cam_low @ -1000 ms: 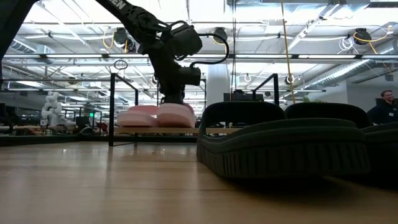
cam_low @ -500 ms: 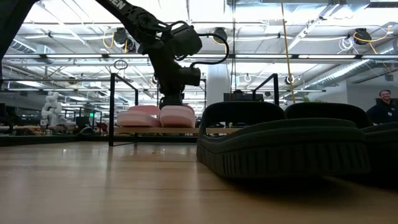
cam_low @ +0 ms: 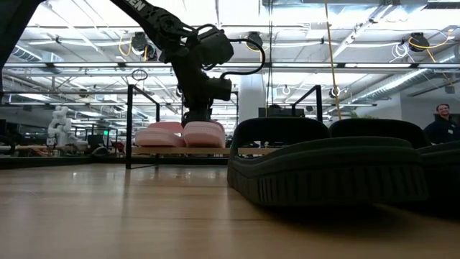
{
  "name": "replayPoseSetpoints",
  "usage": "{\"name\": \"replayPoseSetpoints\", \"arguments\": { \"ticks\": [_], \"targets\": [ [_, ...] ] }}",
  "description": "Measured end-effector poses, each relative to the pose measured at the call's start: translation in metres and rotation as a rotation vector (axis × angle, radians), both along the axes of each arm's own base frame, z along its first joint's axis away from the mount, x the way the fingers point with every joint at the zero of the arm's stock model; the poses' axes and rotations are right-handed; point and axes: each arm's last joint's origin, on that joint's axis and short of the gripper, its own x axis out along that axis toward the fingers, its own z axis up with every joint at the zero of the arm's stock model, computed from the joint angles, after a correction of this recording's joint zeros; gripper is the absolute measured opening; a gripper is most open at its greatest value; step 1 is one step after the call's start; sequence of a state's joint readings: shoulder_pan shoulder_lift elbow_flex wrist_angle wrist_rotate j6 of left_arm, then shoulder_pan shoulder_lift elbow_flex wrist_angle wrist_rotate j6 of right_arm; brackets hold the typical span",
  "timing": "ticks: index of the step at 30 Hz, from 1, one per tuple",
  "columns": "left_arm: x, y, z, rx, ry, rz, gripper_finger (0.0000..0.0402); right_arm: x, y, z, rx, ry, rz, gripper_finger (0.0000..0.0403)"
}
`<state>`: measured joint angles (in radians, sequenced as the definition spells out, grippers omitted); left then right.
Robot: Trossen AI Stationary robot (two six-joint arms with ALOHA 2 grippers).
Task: Pick and place slides into the shelf
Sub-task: Put the pink slipper on the shelf
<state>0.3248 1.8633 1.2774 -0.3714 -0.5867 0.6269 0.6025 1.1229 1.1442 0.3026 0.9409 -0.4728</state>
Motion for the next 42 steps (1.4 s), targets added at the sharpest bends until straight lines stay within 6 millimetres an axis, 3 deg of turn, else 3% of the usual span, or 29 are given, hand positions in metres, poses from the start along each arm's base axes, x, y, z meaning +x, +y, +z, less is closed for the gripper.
{"name": "replayPoseSetpoints", "arguments": {
  "ticks": [42],
  "targets": [
    [-0.0001, 0.0000, -0.0004, -0.022, -0.023, 0.016, 0.0067, 0.0003, 0.0003, -0.0019, -0.013, 0.019, 0.001, 0.0176]
  ]
}}
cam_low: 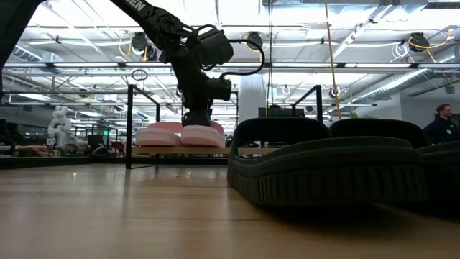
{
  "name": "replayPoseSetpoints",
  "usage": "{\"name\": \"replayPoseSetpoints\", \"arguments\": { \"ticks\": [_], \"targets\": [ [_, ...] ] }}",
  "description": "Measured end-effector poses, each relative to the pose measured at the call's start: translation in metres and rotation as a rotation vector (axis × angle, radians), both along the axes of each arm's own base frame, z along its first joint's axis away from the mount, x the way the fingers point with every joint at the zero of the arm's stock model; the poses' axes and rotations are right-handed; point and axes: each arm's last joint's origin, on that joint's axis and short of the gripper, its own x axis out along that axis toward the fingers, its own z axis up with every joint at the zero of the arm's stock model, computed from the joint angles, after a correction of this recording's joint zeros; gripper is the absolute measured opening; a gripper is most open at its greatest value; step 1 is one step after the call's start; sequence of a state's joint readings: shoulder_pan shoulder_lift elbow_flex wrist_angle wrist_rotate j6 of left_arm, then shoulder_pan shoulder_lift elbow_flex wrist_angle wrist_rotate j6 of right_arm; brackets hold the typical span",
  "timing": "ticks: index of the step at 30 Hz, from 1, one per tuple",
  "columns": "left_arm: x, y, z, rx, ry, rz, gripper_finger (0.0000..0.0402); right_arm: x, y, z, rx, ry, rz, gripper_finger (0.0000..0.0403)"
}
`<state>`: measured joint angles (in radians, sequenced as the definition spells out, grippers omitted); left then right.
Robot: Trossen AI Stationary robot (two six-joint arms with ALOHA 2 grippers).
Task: Pick and place slides into the shelf
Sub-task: Put the pink slipper on the shelf
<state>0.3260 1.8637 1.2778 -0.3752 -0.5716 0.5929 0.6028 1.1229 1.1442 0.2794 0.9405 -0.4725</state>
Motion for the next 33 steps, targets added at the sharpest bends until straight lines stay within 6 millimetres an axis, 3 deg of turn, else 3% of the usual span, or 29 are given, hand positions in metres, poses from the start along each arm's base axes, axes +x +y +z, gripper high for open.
{"name": "replayPoseSetpoints", "arguments": {
  "ticks": [33],
  "targets": [
    [-0.0054, 0.0063, -0.0018, -0.024, 0.028, 0.017, 0.0067, 0.0029, 0.0020, -0.0031, 0.003, 0.011, 0.002, 0.0176]
  ]
}}
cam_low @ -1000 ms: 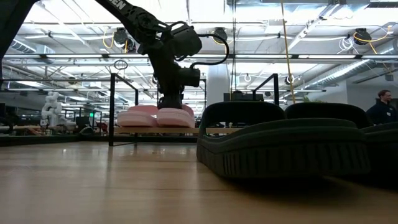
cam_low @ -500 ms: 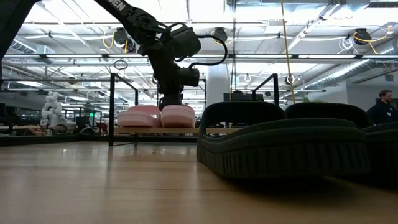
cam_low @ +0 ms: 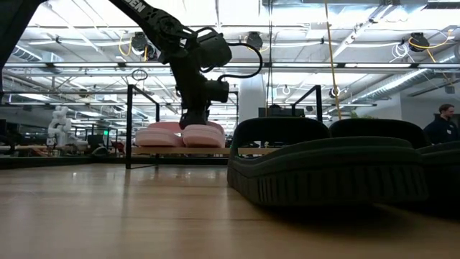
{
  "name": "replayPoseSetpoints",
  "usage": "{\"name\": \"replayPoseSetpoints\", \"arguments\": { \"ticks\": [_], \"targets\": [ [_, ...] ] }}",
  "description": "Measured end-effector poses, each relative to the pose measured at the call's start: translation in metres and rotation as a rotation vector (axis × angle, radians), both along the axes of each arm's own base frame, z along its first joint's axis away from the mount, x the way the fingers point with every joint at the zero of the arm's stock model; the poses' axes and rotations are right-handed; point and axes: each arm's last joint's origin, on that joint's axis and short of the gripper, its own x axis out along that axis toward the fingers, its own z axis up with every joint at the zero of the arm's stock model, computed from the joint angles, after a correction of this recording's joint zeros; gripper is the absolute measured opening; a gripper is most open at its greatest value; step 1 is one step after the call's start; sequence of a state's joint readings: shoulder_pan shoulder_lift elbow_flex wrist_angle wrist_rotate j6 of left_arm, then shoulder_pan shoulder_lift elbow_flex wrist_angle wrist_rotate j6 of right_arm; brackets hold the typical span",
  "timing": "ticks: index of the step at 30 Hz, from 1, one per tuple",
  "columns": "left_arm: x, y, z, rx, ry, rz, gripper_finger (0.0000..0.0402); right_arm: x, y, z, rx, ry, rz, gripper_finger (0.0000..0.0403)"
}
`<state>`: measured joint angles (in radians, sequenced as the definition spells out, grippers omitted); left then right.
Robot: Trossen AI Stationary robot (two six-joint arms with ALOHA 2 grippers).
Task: Pick and place slides into the shelf
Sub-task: Put the pink slipper on the shelf
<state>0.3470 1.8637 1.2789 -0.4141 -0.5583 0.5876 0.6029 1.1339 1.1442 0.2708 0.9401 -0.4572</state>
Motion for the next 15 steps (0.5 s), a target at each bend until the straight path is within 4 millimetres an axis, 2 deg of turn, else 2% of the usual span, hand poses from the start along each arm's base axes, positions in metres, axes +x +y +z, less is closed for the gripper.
{"name": "replayPoseSetpoints", "arguments": {
  "ticks": [15],
  "targets": [
    [0.0002, -0.0008, -0.0001, -0.004, -0.009, 0.009, 0.0068, 0.0002, 0.0002, -0.0012, -0.008, 0.012, 0.002, 0.0176]
  ]
}}
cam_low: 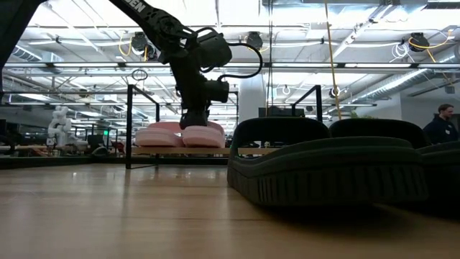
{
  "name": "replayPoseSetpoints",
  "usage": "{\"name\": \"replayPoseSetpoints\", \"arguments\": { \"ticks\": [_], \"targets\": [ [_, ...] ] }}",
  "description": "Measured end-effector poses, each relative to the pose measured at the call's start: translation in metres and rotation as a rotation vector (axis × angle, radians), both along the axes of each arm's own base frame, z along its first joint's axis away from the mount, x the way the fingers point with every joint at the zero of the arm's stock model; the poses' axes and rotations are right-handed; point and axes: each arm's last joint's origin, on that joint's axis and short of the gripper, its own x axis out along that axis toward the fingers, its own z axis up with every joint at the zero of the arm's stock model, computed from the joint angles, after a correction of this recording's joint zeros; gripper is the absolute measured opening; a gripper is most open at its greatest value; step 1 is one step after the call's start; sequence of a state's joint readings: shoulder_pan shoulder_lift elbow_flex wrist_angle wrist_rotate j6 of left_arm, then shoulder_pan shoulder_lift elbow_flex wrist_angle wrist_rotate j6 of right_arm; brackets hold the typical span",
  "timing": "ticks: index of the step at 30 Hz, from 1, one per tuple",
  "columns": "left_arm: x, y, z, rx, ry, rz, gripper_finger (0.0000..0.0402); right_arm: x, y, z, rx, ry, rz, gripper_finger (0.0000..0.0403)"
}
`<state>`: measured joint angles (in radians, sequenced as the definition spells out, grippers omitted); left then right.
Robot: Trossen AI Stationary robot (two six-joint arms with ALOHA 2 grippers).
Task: Pick and place slides into the shelf
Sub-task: Put the pink slipper on the shelf
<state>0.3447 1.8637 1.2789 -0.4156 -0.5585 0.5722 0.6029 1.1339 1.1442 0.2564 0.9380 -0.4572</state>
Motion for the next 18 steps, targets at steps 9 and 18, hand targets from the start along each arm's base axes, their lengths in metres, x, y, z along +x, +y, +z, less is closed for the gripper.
{"name": "replayPoseSetpoints", "arguments": {
  "ticks": [9, 18],
  "targets": [
    [0.001, -0.004, 0.000, 0.019, 0.004, 0.010, 0.0135, 0.000, 0.000, 0.000, 0.000, 0.000, 0.001, 0.0176],
    [0.003, -0.011, 0.001, 0.036, -0.004, 0.021, 0.0206, 0.000, 0.000, 0.000, 0.000, 0.000, 0.001, 0.0176]
  ]
}}
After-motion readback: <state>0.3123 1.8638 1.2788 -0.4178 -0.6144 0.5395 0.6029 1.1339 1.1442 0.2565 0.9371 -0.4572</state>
